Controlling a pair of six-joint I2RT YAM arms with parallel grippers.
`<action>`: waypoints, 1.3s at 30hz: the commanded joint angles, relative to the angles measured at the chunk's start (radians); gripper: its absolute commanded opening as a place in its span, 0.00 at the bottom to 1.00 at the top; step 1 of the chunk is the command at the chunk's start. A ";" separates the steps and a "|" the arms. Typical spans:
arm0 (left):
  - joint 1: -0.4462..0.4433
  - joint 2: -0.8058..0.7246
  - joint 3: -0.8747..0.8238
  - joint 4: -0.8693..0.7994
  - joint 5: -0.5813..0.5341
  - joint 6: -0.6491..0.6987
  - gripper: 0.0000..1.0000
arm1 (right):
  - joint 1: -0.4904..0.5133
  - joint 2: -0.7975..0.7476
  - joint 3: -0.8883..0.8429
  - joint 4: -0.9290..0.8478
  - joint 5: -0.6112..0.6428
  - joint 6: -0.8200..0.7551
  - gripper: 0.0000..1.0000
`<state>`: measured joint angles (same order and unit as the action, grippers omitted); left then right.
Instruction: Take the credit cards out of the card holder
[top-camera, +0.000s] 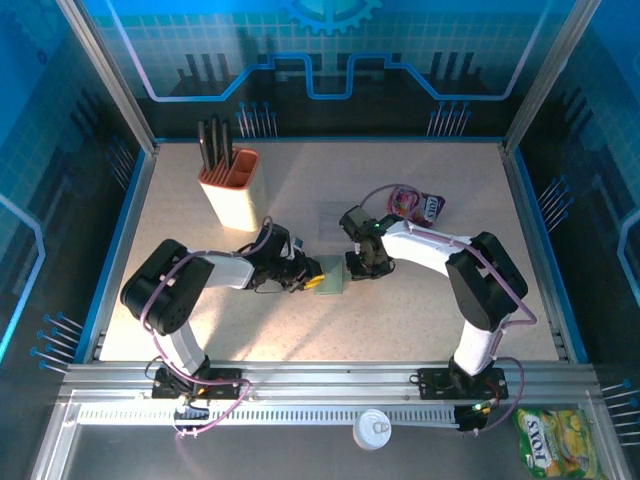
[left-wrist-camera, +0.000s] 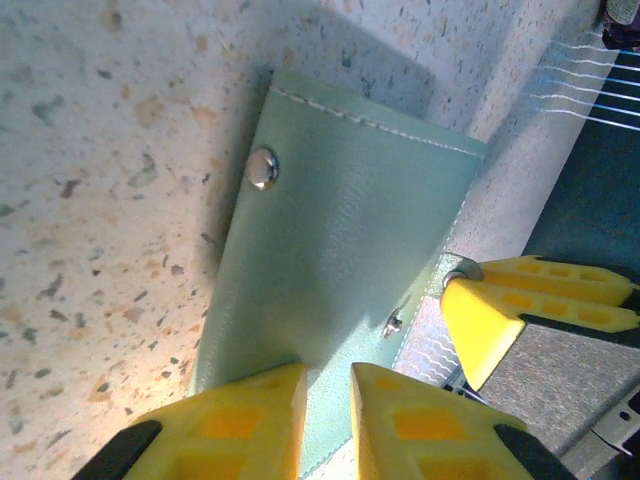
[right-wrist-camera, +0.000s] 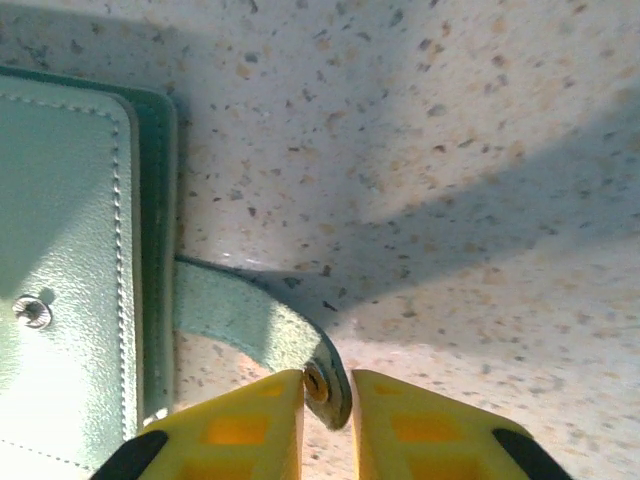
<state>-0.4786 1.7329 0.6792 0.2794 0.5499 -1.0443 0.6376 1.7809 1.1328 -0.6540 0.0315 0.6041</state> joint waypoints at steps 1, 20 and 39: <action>-0.004 -0.004 -0.012 -0.164 -0.069 0.017 0.23 | -0.028 -0.029 -0.042 0.101 -0.140 0.038 0.23; -0.028 -0.038 0.025 -0.170 -0.067 0.010 0.25 | -0.055 -0.028 -0.136 0.311 -0.265 0.076 0.23; -0.002 -0.138 0.165 -0.333 -0.104 0.196 0.32 | -0.057 -0.081 -0.058 0.146 -0.180 -0.042 0.07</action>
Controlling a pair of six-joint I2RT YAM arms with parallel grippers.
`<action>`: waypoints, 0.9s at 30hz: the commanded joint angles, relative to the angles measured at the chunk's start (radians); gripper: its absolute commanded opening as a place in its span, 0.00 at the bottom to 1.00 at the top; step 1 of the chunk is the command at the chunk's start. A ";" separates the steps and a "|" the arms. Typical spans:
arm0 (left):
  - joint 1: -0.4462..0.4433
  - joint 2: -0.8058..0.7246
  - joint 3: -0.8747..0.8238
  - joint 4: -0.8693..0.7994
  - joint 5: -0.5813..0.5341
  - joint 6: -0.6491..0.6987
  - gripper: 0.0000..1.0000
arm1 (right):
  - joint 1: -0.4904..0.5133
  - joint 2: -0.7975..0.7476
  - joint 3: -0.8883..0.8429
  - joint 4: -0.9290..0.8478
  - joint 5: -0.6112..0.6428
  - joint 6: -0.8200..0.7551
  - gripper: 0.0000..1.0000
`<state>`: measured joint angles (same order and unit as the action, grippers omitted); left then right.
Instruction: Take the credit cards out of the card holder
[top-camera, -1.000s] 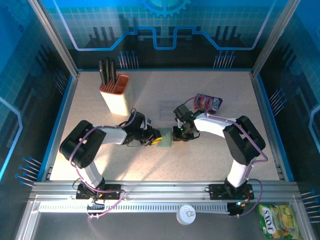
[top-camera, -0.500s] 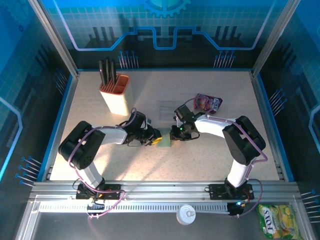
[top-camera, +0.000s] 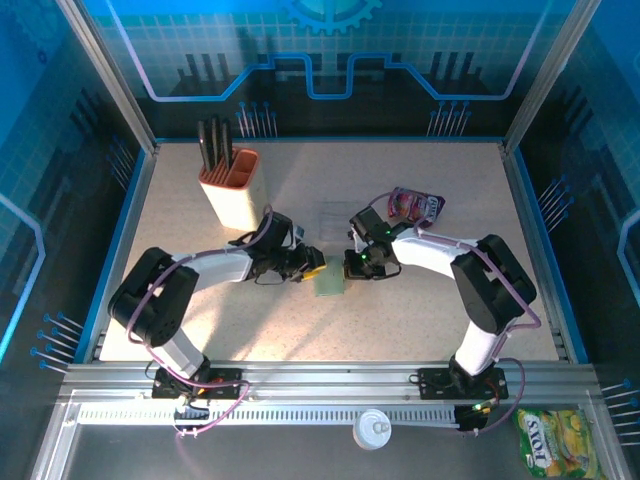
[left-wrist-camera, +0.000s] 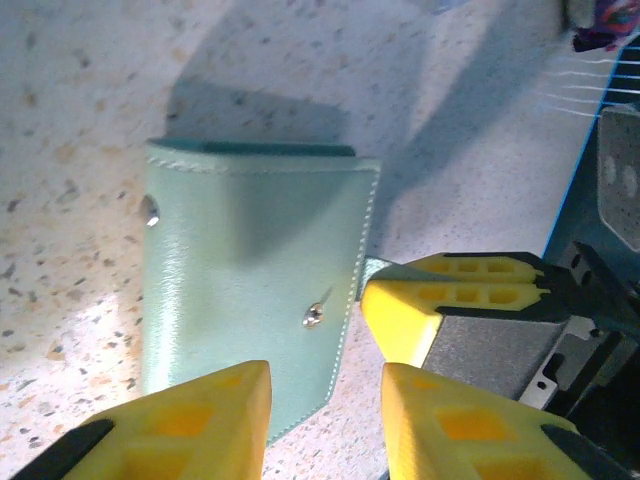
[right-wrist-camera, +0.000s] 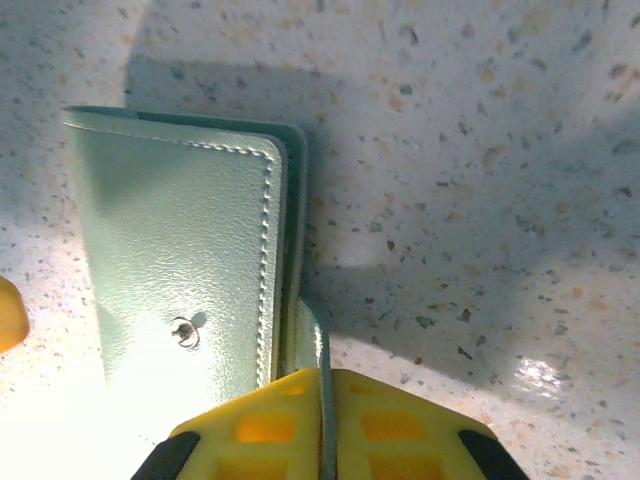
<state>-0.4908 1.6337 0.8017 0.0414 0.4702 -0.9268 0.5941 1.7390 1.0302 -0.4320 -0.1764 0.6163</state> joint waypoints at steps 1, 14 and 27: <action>0.015 -0.045 0.053 -0.123 -0.033 0.098 0.31 | -0.015 -0.045 0.055 -0.094 0.033 -0.066 0.06; 0.098 -0.127 0.056 -0.158 -0.047 0.174 0.29 | -0.001 -0.074 0.194 -0.278 0.047 -0.193 0.03; 0.112 -0.148 0.041 -0.129 -0.028 0.189 0.29 | 0.055 -0.046 0.318 -0.352 -0.002 -0.250 0.02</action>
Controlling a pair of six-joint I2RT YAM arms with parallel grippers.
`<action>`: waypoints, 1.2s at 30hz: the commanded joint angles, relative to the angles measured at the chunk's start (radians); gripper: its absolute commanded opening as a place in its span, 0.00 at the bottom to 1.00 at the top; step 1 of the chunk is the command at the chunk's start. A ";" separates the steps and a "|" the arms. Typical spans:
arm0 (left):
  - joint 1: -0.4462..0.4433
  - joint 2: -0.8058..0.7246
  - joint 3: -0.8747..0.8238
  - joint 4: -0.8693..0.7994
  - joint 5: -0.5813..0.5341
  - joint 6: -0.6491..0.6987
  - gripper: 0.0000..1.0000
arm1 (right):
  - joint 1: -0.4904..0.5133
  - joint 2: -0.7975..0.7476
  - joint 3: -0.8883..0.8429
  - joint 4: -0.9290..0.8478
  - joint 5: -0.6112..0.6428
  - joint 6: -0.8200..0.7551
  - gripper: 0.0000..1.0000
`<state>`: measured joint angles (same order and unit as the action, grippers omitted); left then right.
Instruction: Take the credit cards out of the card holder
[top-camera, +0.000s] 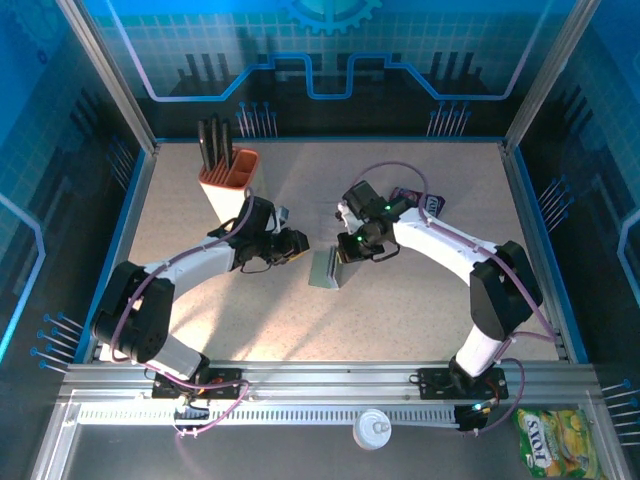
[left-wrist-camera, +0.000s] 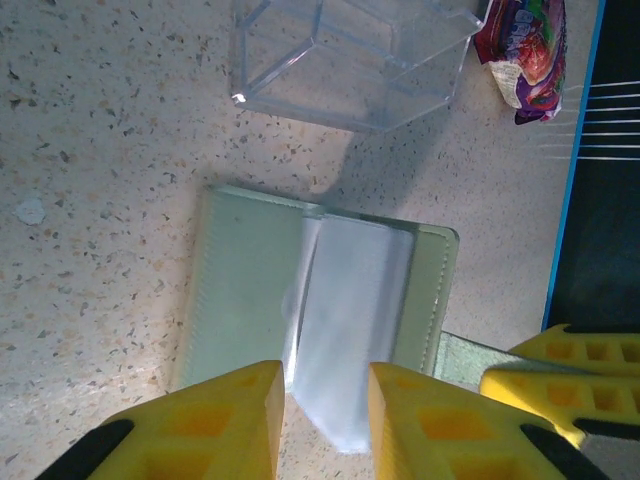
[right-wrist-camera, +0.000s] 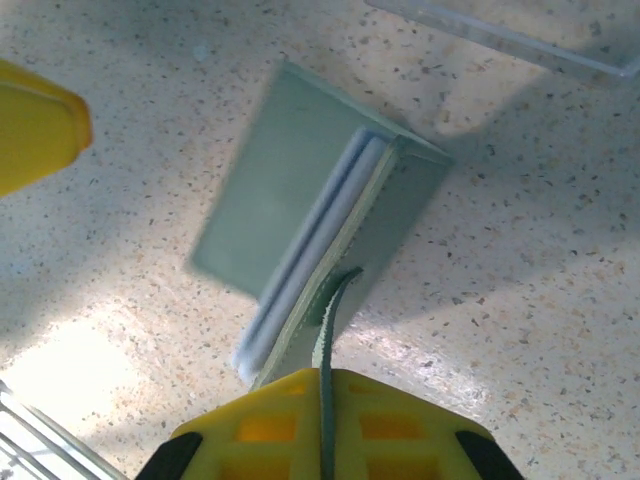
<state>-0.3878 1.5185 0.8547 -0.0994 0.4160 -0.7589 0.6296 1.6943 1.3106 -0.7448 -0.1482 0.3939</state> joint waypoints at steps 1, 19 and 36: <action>0.009 -0.032 -0.017 0.013 0.027 0.021 0.29 | 0.023 -0.001 0.039 -0.038 -0.031 -0.029 0.01; -0.019 0.093 -0.023 -0.004 0.043 -0.005 0.20 | -0.033 -0.028 -0.063 -0.075 0.137 0.003 0.01; -0.042 0.212 -0.014 -0.007 0.009 -0.006 0.13 | -0.071 0.022 -0.184 -0.017 0.259 0.041 0.01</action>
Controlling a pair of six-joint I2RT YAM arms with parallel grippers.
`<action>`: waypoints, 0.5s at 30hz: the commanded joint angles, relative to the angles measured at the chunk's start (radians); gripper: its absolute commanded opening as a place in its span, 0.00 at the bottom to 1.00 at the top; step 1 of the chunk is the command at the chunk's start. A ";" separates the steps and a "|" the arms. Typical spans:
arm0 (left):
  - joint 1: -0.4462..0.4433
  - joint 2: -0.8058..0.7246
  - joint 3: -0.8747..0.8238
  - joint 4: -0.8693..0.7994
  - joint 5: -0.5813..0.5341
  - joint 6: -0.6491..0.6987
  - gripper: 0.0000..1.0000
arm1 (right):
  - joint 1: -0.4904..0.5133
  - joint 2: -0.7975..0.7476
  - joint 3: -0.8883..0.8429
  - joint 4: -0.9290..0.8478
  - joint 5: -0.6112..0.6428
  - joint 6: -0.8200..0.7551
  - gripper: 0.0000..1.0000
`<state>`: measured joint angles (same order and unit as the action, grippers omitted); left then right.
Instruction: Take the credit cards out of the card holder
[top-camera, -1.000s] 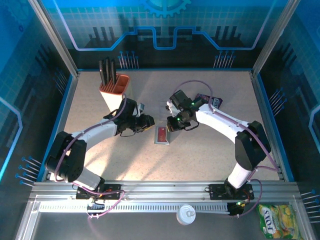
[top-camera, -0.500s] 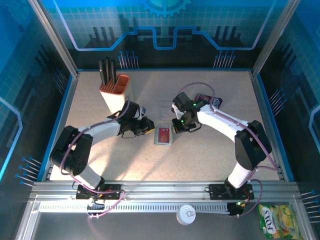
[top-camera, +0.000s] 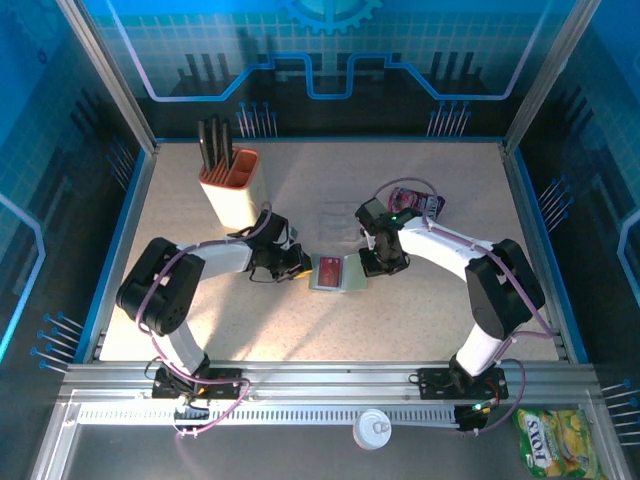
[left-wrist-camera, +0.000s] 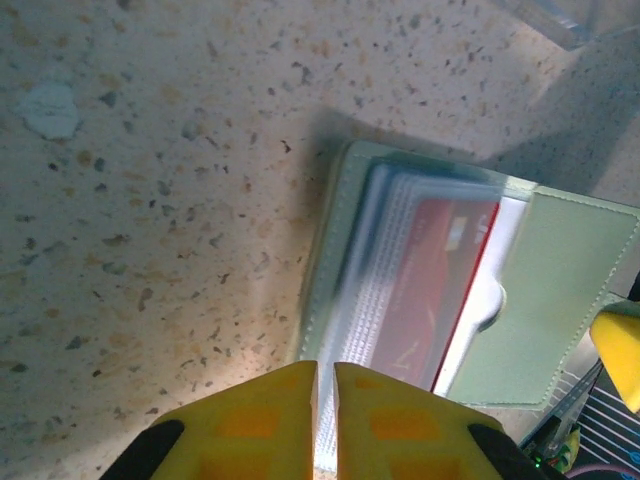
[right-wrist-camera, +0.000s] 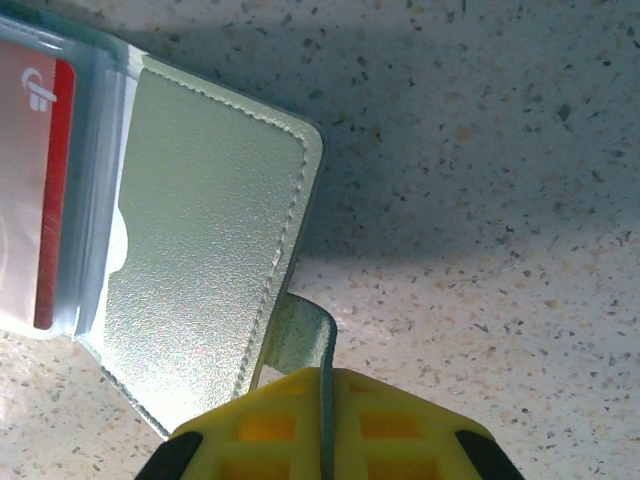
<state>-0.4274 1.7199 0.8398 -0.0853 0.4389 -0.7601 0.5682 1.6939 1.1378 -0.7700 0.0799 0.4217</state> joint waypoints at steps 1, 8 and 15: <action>-0.002 0.010 -0.002 -0.023 -0.016 -0.007 0.12 | -0.011 0.028 -0.010 0.013 0.031 0.014 0.01; -0.001 0.013 -0.010 -0.033 -0.020 -0.007 0.11 | -0.008 0.072 0.015 0.049 -0.004 0.012 0.01; 0.030 -0.005 -0.030 -0.049 -0.036 0.003 0.10 | 0.016 0.113 0.044 0.071 -0.035 0.020 0.01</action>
<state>-0.4198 1.7218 0.8307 -0.0978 0.4183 -0.7597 0.5705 1.7870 1.1481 -0.7166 0.0700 0.4236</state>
